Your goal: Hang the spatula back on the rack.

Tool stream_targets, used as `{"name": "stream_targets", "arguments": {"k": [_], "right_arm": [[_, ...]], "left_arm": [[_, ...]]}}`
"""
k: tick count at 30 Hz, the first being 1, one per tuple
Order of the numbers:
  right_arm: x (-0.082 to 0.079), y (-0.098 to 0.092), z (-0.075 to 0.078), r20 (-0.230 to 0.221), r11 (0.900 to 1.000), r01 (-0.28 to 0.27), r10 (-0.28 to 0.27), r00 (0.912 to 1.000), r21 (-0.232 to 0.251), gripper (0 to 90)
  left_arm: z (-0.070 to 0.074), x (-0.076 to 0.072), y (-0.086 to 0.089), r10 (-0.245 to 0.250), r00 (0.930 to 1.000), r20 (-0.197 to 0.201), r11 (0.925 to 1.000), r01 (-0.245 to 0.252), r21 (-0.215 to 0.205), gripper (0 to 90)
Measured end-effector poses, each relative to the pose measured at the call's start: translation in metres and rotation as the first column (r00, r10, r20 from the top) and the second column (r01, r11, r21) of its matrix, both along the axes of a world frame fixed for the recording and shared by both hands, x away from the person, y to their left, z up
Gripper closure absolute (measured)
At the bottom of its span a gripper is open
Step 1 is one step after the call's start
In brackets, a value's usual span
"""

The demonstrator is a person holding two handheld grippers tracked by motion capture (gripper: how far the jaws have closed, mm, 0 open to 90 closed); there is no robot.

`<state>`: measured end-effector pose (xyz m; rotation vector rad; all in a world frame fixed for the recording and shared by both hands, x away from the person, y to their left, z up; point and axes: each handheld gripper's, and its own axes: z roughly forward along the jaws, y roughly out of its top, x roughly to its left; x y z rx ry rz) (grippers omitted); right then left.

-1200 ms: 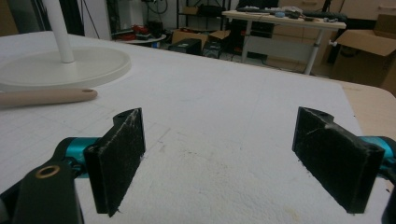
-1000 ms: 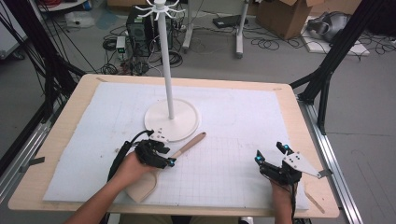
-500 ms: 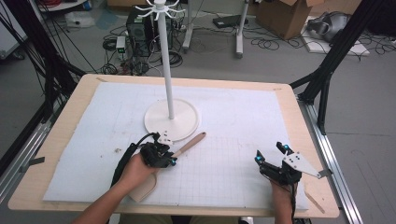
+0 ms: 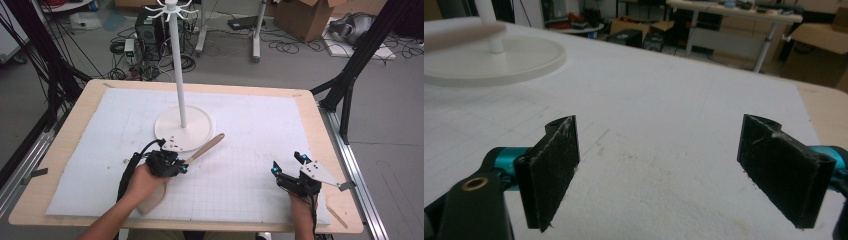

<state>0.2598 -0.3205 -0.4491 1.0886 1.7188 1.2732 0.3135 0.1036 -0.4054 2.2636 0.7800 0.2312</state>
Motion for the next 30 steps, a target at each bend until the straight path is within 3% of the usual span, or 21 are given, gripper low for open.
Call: {"name": "stream_targets", "arguments": {"k": [1,5,7,16,19,21,24,25,26,28,30], "right_arm": [[0.002,0.005,0.002,-0.043,0.999,-0.042,0.043,0.9981,0.024,15.8],[0.002,0.019,0.010,-0.034,0.996,-0.084,0.084,0.9959,0.009,15.9],[0.004,0.035,0.024,-0.026,0.992,-0.123,0.123,0.9921,-0.011,15.9],[0.011,0.073,0.051,-0.012,0.969,-0.246,0.247,0.9691,0.020,15.1],[0.014,0.096,0.063,-0.017,0.952,-0.307,0.307,0.9514,0.017,15.1],[0.015,0.107,0.069,0.006,0.937,-0.346,0.346,0.9383,0.050,15.1],[0.016,0.126,0.080,0.033,0.916,-0.398,0.397,0.9173,0.055,15.1],[0.016,0.126,0.080,0.033,0.916,-0.398,0.397,0.9173,0.055,15.1],[0.016,0.140,0.088,0.043,0.904,-0.426,0.424,0.9046,0.040,15.1],[0.017,0.144,0.091,0.049,0.900,-0.434,0.433,0.9003,0.035,15.1],[0.018,0.155,0.099,0.061,0.891,-0.454,0.451,0.8904,0.032,15.1]], "left_arm": [[0.004,-0.001,0.002,0.001,0.9999,0.011,0.9998,-0.001,-0.018,78.0],[0.014,-0.005,0.008,0.016,0.9991,0.040,0.9979,-0.013,-0.063,78.0],[0.021,-0.008,0.014,0.020,0.9971,0.073,0.9961,-0.014,-0.087,78.0],[0.029,-0.015,0.020,0.046,0.9879,0.148,0.9878,-0.023,-0.154,78.1],[0.031,-0.016,0.017,0.051,0.9834,0.174,0.9827,-0.018,-0.184,78.0],[0.032,-0.019,0.014,0.049,0.9788,0.199,0.9788,-0.007,-0.205,78.0],[0.033,-0.021,0.011,0.049,0.9756,0.214,0.9773,-0.002,-0.212,78.0],[0.033,-0.021,0.010,0.050,0.9741,0.221,0.9761,-0.001,-0.217,78.0],[0.034,-0.022,0.009,0.050,0.9726,0.227,0.9744,0.002,-0.225,78.0],[0.036,-0.023,0.009,0.054,0.9703,0.236,0.9710,0.004,-0.239,78.0],[0.038,-0.025,0.008,0.060,0.9679,0.244,0.9680,0.003,-0.251,78.0]]}}
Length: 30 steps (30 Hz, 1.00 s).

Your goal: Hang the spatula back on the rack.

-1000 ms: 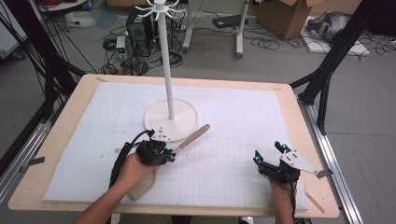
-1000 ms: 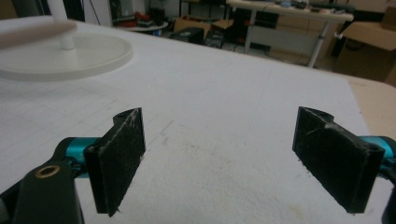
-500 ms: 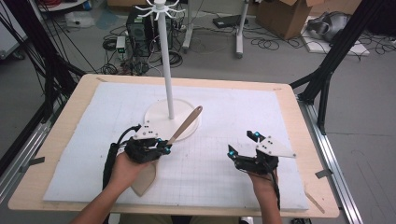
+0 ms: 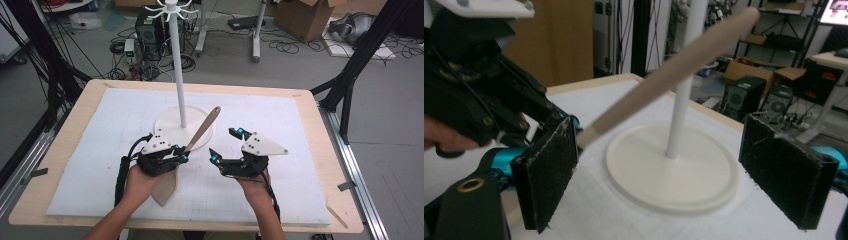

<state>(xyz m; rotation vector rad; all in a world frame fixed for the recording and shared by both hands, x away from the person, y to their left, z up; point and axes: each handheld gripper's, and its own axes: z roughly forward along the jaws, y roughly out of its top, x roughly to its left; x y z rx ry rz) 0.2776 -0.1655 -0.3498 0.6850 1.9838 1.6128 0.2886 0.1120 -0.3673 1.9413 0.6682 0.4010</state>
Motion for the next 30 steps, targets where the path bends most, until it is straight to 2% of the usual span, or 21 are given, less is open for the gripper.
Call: {"name": "stream_targets", "arguments": {"k": [1,7,10,12,16,18,19,20,22,23,24,27,28,29,30], "right_arm": [[0.002,0.008,0.007,0.009,1.000,-0.010,0.010,0.9999,-0.001,15.1],[0.008,0.026,0.019,0.013,0.999,-0.034,0.035,0.9993,-0.006,15.1],[0.011,0.032,0.021,0.007,0.999,-0.032,0.032,0.9995,-0.021,15.1],[0.016,0.038,0.021,-0.019,1.000,-0.017,0.017,0.9997,-0.017,15.1],[0.018,0.043,0.023,-0.024,1.000,-0.022,0.022,0.9995,-0.001,15.2],[0.018,0.048,0.025,-0.027,1.000,-0.019,0.019,0.9995,0.006,20.7],[0.018,0.048,0.025,-0.027,1.000,-0.019,0.019,0.9995,0.006,20.7],[0.019,0.049,0.026,-0.034,0.999,-0.030,0.030,0.9990,0.011,28.1],[0.018,0.050,0.027,-0.034,0.999,-0.030,0.031,0.9990,0.014,33.6],[0.018,0.050,0.027,-0.034,0.999,-0.030,0.031,0.9990,0.014,33.6],[0.018,0.049,0.028,-0.033,0.999,-0.028,0.029,0.9990,0.025,41.9],[0.017,0.047,0.031,-0.027,0.999,-0.034,0.035,0.9990,0.035,49.7],[0.017,0.047,0.031,-0.027,0.999,-0.034,0.035,0.9990,0.035,49.7],[0.016,0.043,0.034,-0.011,0.998,-0.041,0.042,0.9991,0.040,58.4],[0.016,0.042,0.035,-0.010,0.997,-0.055,0.056,0.9984,0.050,59.8]], "left_arm": [[0.001,-0.001,0.000,0.001,1.0000,0.009,1.0000,0.000,-0.009,77.9],[0.004,-0.004,-0.001,0.011,0.9994,0.033,0.9995,-0.010,-0.029,77.9],[0.005,-0.005,-0.002,0.012,0.9989,0.046,0.9992,-0.010,-0.039,77.9],[0.006,-0.007,-0.003,0.019,0.9979,0.062,0.9985,-0.016,-0.052,77.9],[0.008,-0.009,-0.005,0.021,0.9963,0.084,0.9983,-0.016,-0.055,78.0],[0.009,-0.010,-0.006,0.020,0.9951,0.097,0.9987,-0.015,-0.049,77.9],[0.008,-0.011,-0.007,0.021,0.9948,0.100,0.9986,-0.016,-0.051,77.9],[0.009,-0.011,-0.007,0.020,0.9941,0.106,0.9989,-0.015,-0.045,77.9],[0.009,-0.012,-0.007,0.020,0.9940,0.107,0.9989,-0.016,-0.043,77.9],[0.009,-0.012,-0.007,0.021,0.9940,0.107,0.9988,-0.016,-0.046,77.9],[0.009,-0.012,-0.006,0.017,0.9929,0.118,0.9991,-0.012,-0.040,77.9],[0.010,-0.013,-0.006,0.014,0.9915,0.129,0.9991,-0.009,-0.041,77.9],[0.010,-0.014,-0.005,0.008,0.9911,0.133,0.9990,-0.002,-0.044,77.9],[0.011,-0.015,-0.003,-0.003,0.9891,0.147,0.9986,0.011,-0.051,77.9],[0.011,-0.015,-0.003,-0.003,0.9891,0.147,0.9986,0.011,-0.051,77.9]]}}
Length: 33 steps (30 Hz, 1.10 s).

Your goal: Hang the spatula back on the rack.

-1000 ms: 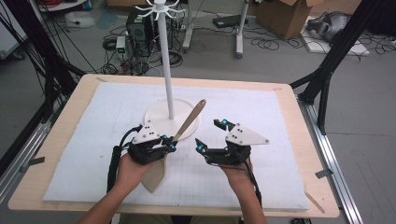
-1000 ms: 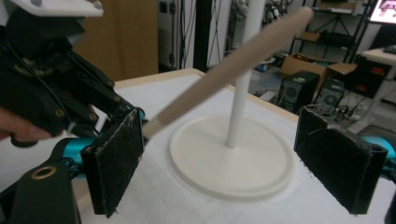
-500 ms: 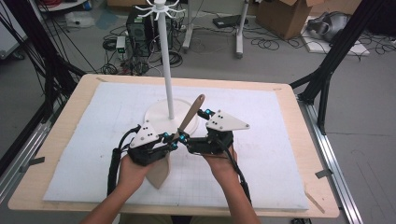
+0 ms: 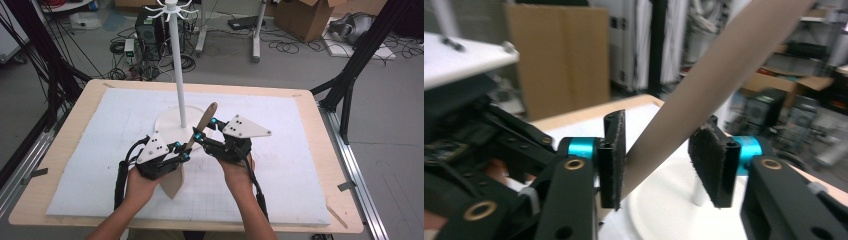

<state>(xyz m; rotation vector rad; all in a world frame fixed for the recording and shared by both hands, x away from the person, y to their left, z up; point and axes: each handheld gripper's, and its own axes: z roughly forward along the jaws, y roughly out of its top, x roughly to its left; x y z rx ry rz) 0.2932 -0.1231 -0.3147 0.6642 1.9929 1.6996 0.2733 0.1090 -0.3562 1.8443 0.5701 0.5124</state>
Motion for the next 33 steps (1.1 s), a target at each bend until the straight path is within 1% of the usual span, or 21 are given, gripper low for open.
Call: {"name": "stream_targets", "arguments": {"k": [2,4,8,12,13,15,16,18,19,20,21,22,23,24,26,27,28,29,30,32,33], "right_arm": [[-0.002,-0.001,0.005,-0.001,0.999,-0.033,0.033,0.9995,0.008,62.5],[-0.003,-0.001,0.007,0.000,0.999,-0.044,0.044,0.9991,0.010,63.6],[-0.003,-0.001,0.016,-0.004,0.993,-0.113,0.113,0.9936,0.026,68.1],[-0.005,0.000,0.026,-0.014,0.978,-0.206,0.206,0.9783,0.032,71.8],[-0.005,0.001,0.027,-0.011,0.974,-0.224,0.224,0.9744,0.031,72.4],[-0.007,0.002,0.030,-0.007,0.966,-0.258,0.258,0.9661,0.022,73.2],[-0.007,0.003,0.032,-0.001,0.959,-0.283,0.283,0.9591,0.021,73.7],[-0.009,0.004,0.034,0.006,0.949,-0.315,0.315,0.9489,0.006,74.1],[-0.009,0.004,0.034,0.006,0.949,-0.315,0.315,0.9489,0.006,74.1],[-0.010,0.006,0.037,0.004,0.937,-0.348,0.348,0.9375,-0.013,74.5],[-0.010,0.006,0.038,0.008,0.930,-0.367,0.367,0.9303,-0.022,74.6],[-0.010,0.006,0.038,0.008,0.930,-0.367,0.367,0.9303,-0.022,74.6],[-0.010,0.005,0.039,0.004,0.919,-0.393,0.393,0.9195,-0.032,74.6],[-0.009,0.005,0.040,0.004,0.913,-0.406,0.406,0.9138,-0.035,74.6],[-0.008,0.003,0.040,0.001,0.900,-0.435,0.435,0.9004,-0.039,74.6],[-0.008,0.003,0.040,0.001,0.900,-0.435,0.435,0.9004,-0.039,74.6],[-0.007,0.000,0.041,-0.005,0.882,-0.469,0.469,0.8832,-0.040,74.6],[-0.006,-0.001,0.041,-0.004,0.877,-0.479,0.479,0.8779,-0.040,74.6],[-0.005,-0.002,0.042,-0.014,0.867,-0.497,0.497,0.8677,-0.028,74.6],[-0.002,-0.004,0.042,-0.023,0.849,-0.528,0.528,0.8488,0.000,74.5],[-0.001,-0.005,0.042,-0.030,0.843,-0.538,0.538,0.8422,0.011,74.6]], "left_arm": [[0.003,-0.003,0.002,-0.011,0.9997,0.024,0.9999,0.011,-0.009,77.9],[0.004,-0.002,0.003,-0.023,0.9992,0.031,0.9995,0.024,-0.020,77.7],[0.007,-0.003,0.007,-0.047,0.9977,0.049,0.9982,0.049,-0.035,77.6],[0.008,-0.003,0.013,-0.098,0.9934,0.060,0.9929,0.102,-0.062,77.4],[0.010,-0.002,0.017,-0.137,0.9888,0.060,0.9879,0.141,-0.065,77.3],[0.010,-0.002,0.019,-0.157,0.9858,0.061,0.9849,0.161,-0.065,77.1],[0.011,0.000,0.023,-0.200,0.9783,0.055,0.9755,0.204,-0.083,76.7],[0.011,0.002,0.026,-0.242,0.9687,0.054,0.9645,0.247,-0.095,75.8],[0.011,0.002,0.026,-0.242,0.9687,0.054,0.9645,0.247,-0.095,74.6],[0.009,0.006,0.028,-0.275,0.9601,0.051,0.9528,0.279,-0.119,67.8],[0.009,0.006,0.028,-0.275,0.9601,0.051,0.9528,0.279,-0.119,61.3],[0.008,0.008,0.030,-0.288,0.9564,0.048,0.9476,0.292,-0.130,61.3],[0.006,0.013,0.032,-0.329,0.9434,0.041,0.9308,0.331,-0.154,58.0],[0.006,0.013,0.032,-0.329,0.9434,0.041,0.9308,0.331,-0.154,55.9],[0.005,0.017,0.033,-0.379,0.9250,0.028,0.9083,0.377,-0.180,54.3],[0.005,0.018,0.033,-0.393,0.9192,0.029,0.9031,0.392,-0.176,54.3],[0.006,0.019,0.032,-0.414,0.9100,0.029,0.8947,0.412,-0.172,54.0],[0.007,0.019,0.032,-0.430,0.9025,0.030,0.8868,0.428,-0.174,54.0],[0.009,0.020,0.030,-0.462,0.8863,0.037,0.8706,0.461,-0.172,54.4],[0.011,0.019,0.027,-0.486,0.8732,0.039,0.8593,0.485,-0.162,56.7],[0.011,0.019,0.027,-0.486,0.8732,0.039,0.8593,0.485,-0.162,59.9]]}}
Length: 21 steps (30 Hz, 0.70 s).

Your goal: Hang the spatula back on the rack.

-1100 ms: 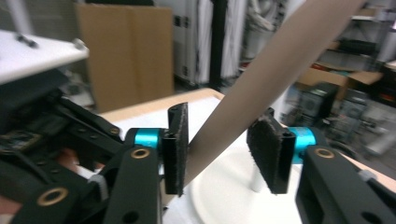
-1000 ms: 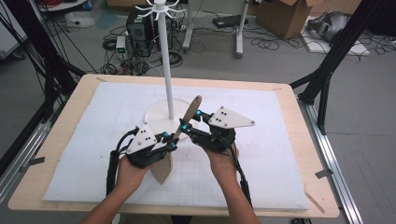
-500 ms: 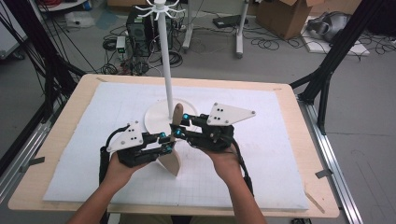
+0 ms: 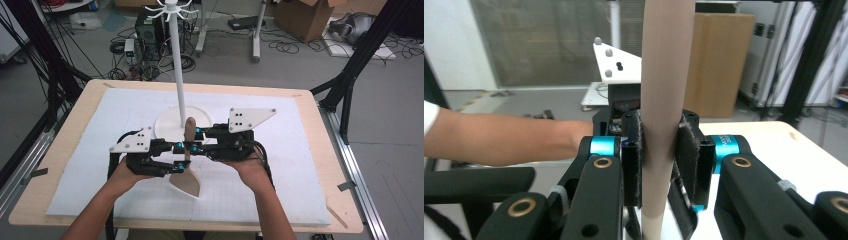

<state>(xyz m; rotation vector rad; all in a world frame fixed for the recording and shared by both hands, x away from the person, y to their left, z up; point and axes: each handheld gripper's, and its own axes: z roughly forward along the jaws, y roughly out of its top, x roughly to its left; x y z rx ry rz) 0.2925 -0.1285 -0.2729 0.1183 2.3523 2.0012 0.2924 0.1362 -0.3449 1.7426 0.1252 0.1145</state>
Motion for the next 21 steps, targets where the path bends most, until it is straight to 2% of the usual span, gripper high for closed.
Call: {"name": "stream_targets", "arguments": {"k": [2,3,6,7,9,11,12,13,14,15,16,17,18,19,20,21], "right_arm": [[0.001,-0.001,0.000,-0.001,1.000,-0.011,0.011,0.9999,0.003,74.6],[0.003,-0.001,0.000,0.006,1.000,-0.027,0.027,0.9996,0.004,74.6],[0.003,-0.001,0.000,0.003,0.999,-0.041,0.041,0.9992,0.006,74.6],[0.003,-0.001,0.000,-0.001,0.998,-0.066,0.066,0.9978,0.013,74.6],[0.003,-0.001,0.001,0.007,0.997,-0.070,0.070,0.9975,0.016,74.5],[0.003,-0.002,0.001,0.015,0.999,-0.046,0.045,0.9989,0.025,73.4],[0.002,-0.003,0.001,0.023,0.999,-0.027,0.026,0.9994,0.033,68.9],[0.001,-0.004,0.001,0.032,0.999,0.010,-0.012,0.9994,0.050,53.9],[0.000,-0.006,0.001,0.034,0.994,0.075,-0.078,0.9964,0.074,41.1],[0.000,-0.008,0.001,0.031,0.988,0.123,-0.126,0.9915,0.093,38.3],[0.000,-0.008,0.001,0.031,0.988,0.123,-0.126,0.9915,0.093,38.3],[-0.001,-0.014,0.001,0.042,0.977,0.176,-0.182,0.9824,0.119,33.4],[-0.002,-0.017,0.000,0.045,0.969,0.209,-0.216,0.9752,0.130,31.2],[-0.002,-0.017,0.000,0.045,0.969,0.209,-0.216,0.9752,0.130,31.2],[-0.006,-0.024,-0.002,0.075,0.955,0.274,-0.284,0.9560,0.115,30.8],[-0.008,-0.028,-0.004,0.091,0.947,0.304,-0.313,0.9453,0.106,30.7]], "left_arm": [[0.001,-0.001,-0.004,-0.022,0.9998,-0.002,0.9997,0.022,0.014,61.3],[0.000,-0.002,-0.007,-0.037,0.9993,0.001,0.9992,0.037,0.017,67.4],[-0.001,-0.003,-0.010,-0.051,0.9987,-0.002,0.9986,0.051,0.014,74.1],[-0.001,-0.004,-0.011,-0.066,0.9978,0.006,0.9978,0.066,0.008,77.7],[-0.001,-0.005,-0.013,-0.063,0.9980,0.014,0.9980,0.062,0.008,78.2],[0.001,-0.007,-0.014,-0.036,0.9993,0.010,0.9993,0.036,0.012,78.4],[0.003,-0.007,-0.013,-0.022,0.9998,0.002,0.9997,0.022,0.014,78.4],[0.003,-0.007,-0.013,-0.004,1.0000,-0.004,0.9998,0.004,0.018,78.4],[0.004,-0.007,-0.013,0.024,0.9997,-0.010,0.9995,-0.023,0.019,78.5],[0.006,-0.007,-0.011,0.065,0.9979,-0.007,0.9977,-0.065,0.019,78.5],[0.006,-0.007,-0.011,0.065,0.9979,-0.007,0.9977,-0.065,0.019,78.5],[0.007,-0.006,-0.008,0.114,0.9933,-0.014,0.9933,-0.114,0.020,78.5],[0.007,-0.004,-0.005,0.134,0.9907,-0.020,0.9909,-0.134,0.014,78.5],[0.007,-0.004,-0.005,0.134,0.9907,-0.020,0.9909,-0.134,0.014,78.5],[0.009,0.000,0.000,0.171,0.9845,-0.041,0.9853,-0.171,0.008,78.5],[0.010,0.002,0.003,0.188,0.9809,-0.051,0.9822,-0.188,0.007,78.5]]}}
